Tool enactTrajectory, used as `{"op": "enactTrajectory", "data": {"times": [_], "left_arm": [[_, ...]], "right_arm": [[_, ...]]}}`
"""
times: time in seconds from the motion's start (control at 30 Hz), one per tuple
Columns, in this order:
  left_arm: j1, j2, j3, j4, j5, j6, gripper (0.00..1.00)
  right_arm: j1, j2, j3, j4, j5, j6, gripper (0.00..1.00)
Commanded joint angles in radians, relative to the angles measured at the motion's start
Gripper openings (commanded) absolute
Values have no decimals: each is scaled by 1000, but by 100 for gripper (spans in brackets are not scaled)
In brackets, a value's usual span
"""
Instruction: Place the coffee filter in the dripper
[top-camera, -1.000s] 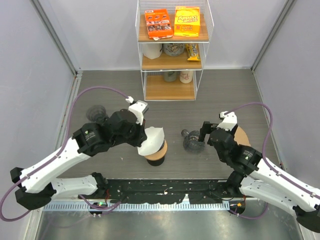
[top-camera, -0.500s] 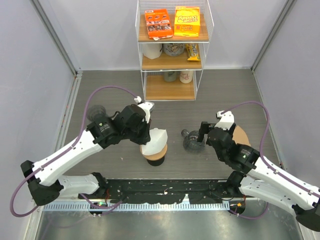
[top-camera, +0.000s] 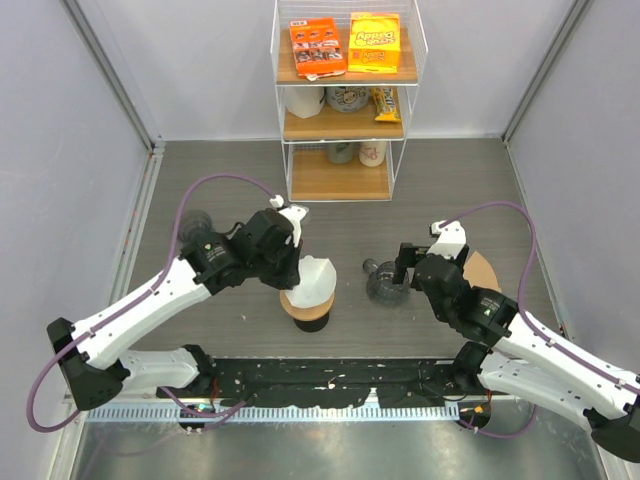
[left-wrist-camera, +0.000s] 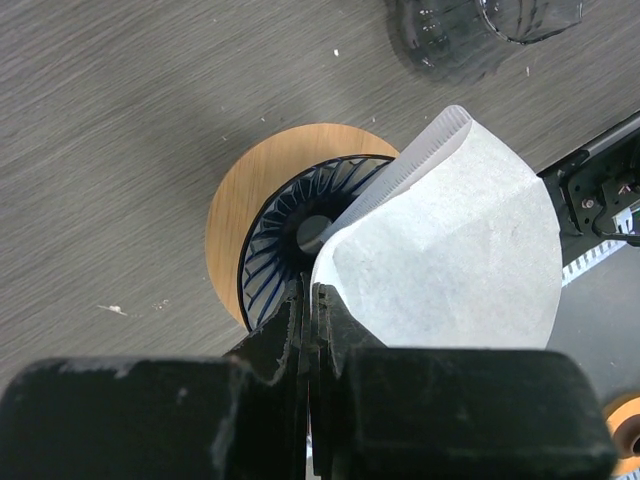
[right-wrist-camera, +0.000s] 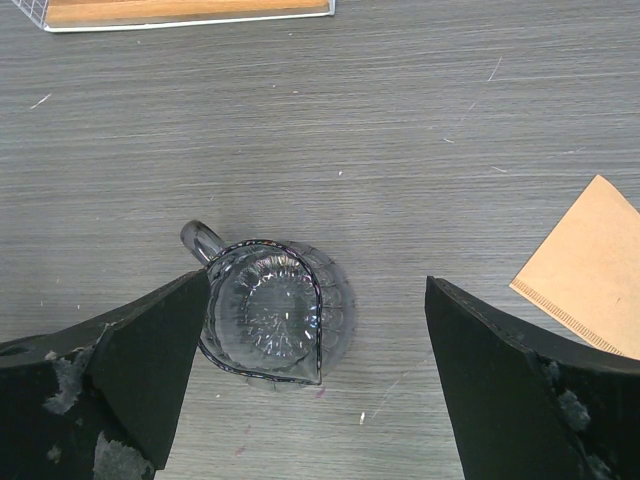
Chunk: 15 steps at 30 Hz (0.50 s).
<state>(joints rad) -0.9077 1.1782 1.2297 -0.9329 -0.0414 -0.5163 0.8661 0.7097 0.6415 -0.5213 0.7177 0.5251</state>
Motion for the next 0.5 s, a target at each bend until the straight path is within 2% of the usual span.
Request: {"op": "enactTrajectory", "data": {"times": [0.0,0.47], "left_arm": [[4,11,2,19,11,6,7],[4,5,34,-12,-2,12,35]], "right_arm": [[-4,2,9,40,8,-5,95],[-4,5,6,40,3,-13,95]]}}
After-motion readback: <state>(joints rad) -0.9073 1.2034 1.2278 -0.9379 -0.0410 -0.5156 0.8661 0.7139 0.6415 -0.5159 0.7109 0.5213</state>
